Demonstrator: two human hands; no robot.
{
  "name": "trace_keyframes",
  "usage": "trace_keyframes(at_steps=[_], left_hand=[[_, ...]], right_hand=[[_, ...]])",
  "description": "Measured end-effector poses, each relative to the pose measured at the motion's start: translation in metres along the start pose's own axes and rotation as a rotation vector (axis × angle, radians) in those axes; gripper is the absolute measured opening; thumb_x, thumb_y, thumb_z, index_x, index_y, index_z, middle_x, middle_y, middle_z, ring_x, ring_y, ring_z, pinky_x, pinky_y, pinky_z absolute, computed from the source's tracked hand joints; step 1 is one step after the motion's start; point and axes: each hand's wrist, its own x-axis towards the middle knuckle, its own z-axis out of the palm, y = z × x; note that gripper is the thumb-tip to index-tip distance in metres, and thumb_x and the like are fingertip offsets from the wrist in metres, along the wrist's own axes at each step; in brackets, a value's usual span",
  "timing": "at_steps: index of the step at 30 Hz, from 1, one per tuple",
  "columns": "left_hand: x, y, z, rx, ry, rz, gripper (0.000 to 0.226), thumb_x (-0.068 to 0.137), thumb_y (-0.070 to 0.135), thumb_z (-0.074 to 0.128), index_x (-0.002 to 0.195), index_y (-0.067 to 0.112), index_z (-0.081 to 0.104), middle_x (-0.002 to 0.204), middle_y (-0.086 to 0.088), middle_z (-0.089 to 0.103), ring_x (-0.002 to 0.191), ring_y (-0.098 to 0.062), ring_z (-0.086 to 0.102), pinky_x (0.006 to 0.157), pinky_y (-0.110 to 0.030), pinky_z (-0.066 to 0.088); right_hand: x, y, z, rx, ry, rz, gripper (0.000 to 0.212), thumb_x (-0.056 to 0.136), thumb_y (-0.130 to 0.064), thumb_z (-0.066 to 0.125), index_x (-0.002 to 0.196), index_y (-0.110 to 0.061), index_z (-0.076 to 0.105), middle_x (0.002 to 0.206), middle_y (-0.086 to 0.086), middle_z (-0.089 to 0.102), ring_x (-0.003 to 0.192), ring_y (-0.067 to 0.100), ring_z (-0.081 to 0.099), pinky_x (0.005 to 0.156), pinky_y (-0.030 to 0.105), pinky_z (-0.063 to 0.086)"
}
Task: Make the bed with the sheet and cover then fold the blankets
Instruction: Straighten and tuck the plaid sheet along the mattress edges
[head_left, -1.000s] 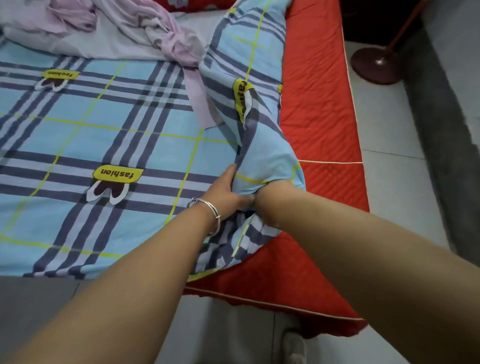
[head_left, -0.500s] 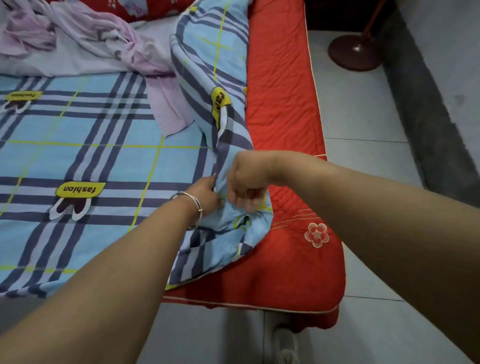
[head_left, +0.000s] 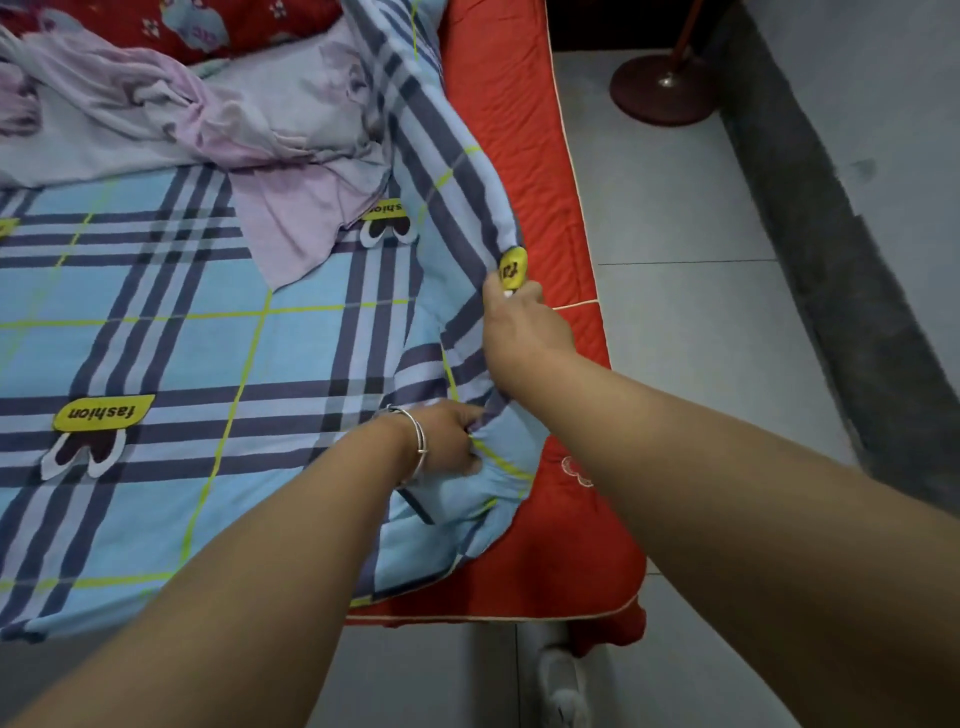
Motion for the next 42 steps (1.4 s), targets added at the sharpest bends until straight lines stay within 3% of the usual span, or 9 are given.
trace_keyframes(at_steps=[6, 12, 17, 23, 26, 30, 33, 38, 42], left_hand=[[0.017, 0.031, 0.022, 0.028, -0.248, -0.014, 0.035, 0.08, -0.003, 0.065, 0.09, 0.029, 0.058, 0.093, -0.002, 0.059, 0.093, -0.018, 0.055, 0.095, -0.042, 0.05], [0.032, 0.049, 0.04, -0.023, -0.351, -0.075, 0.049, 0.078, 0.005, 0.07, 0.122, 0.024, 0.058, 0.119, -0.005, 0.064, 0.111, -0.027, 0.06, 0.097, -0.043, 0.05], [0.044, 0.054, 0.063, -0.132, -0.382, -0.115, 0.022, 0.067, 0.026, 0.077, 0.067, 0.027, 0.055, 0.084, -0.01, 0.051, 0.079, -0.022, 0.047, 0.069, -0.034, 0.039], [0.045, 0.071, 0.067, -0.242, -0.455, -0.181, 0.022, 0.092, 0.025, 0.055, 0.113, 0.018, 0.06, 0.095, 0.002, 0.056, 0.091, -0.014, 0.052, 0.073, -0.027, 0.044], [0.052, 0.08, 0.058, -0.349, -0.229, -0.192, 0.033, 0.089, -0.011, 0.035, 0.086, 0.007, 0.062, 0.081, -0.009, 0.058, 0.07, -0.018, 0.057, 0.06, -0.025, 0.047], [0.058, 0.054, 0.032, 0.254, 0.368, -0.252, 0.039, 0.086, 0.005, 0.048, 0.122, 0.019, 0.053, 0.13, -0.009, 0.047, 0.123, -0.029, 0.043, 0.097, -0.038, 0.039], [0.055, 0.017, 0.033, 0.421, 0.145, -0.317, 0.067, 0.081, 0.011, 0.056, 0.136, 0.04, 0.032, 0.136, -0.005, 0.027, 0.125, -0.033, 0.031, 0.106, -0.049, 0.034], [0.058, -0.001, 0.04, 0.482, -0.002, -0.131, 0.069, 0.08, 0.016, 0.062, 0.138, 0.041, 0.035, 0.134, -0.008, 0.028, 0.124, -0.035, 0.036, 0.108, -0.041, 0.034], [0.049, -0.014, 0.015, 0.331, -0.083, 0.017, 0.036, 0.081, 0.003, 0.059, 0.115, 0.011, 0.063, 0.113, -0.014, 0.05, 0.113, -0.031, 0.053, 0.102, -0.028, 0.039]], right_hand=[[-0.003, 0.057, 0.017, 0.009, -0.224, 0.251, 0.071, 0.095, -0.006, 0.044, 0.152, -0.008, 0.002, 0.146, 0.024, 0.026, 0.133, 0.041, 0.037, 0.1, 0.056, 0.042], [-0.008, 0.093, 0.026, 0.066, -0.267, 0.267, 0.053, 0.096, -0.011, 0.042, 0.145, -0.009, 0.024, 0.143, 0.019, 0.034, 0.13, 0.035, 0.041, 0.1, 0.048, 0.041], [-0.009, 0.115, 0.043, -0.027, -0.336, 0.271, 0.051, 0.098, -0.015, 0.035, 0.147, -0.012, 0.021, 0.139, 0.02, 0.037, 0.125, 0.036, 0.044, 0.095, 0.048, 0.044], [-0.01, 0.115, 0.034, -0.327, -0.286, 0.24, 0.04, 0.097, -0.011, 0.035, 0.137, -0.009, 0.041, 0.135, 0.015, 0.04, 0.121, 0.036, 0.045, 0.084, 0.047, 0.048], [-0.009, 0.107, 0.04, -0.282, -0.321, 0.02, 0.038, 0.094, -0.008, 0.041, 0.131, -0.009, 0.047, 0.133, 0.013, 0.046, 0.122, 0.033, 0.048, 0.092, 0.046, 0.049], [-0.012, 0.109, 0.054, -0.291, -0.606, -0.001, 0.045, 0.088, -0.005, 0.051, 0.132, -0.005, 0.046, 0.133, 0.014, 0.049, 0.118, 0.041, 0.052, 0.093, 0.051, 0.049], [-0.007, 0.103, 0.048, -0.345, -0.765, 0.182, 0.048, 0.089, -0.005, 0.052, 0.137, -0.005, 0.044, 0.137, 0.015, 0.047, 0.121, 0.044, 0.049, 0.097, 0.055, 0.045], [-0.004, 0.063, 0.053, -0.189, -0.276, 0.053, 0.042, 0.096, -0.013, 0.044, 0.136, -0.008, 0.035, 0.136, 0.018, 0.036, 0.122, 0.038, 0.039, 0.089, 0.055, 0.049], [0.017, 0.026, 0.073, -0.264, -0.324, 0.043, 0.043, 0.097, -0.014, 0.038, 0.139, -0.005, 0.039, 0.143, 0.021, 0.026, 0.124, 0.042, 0.035, 0.094, 0.054, 0.045]])
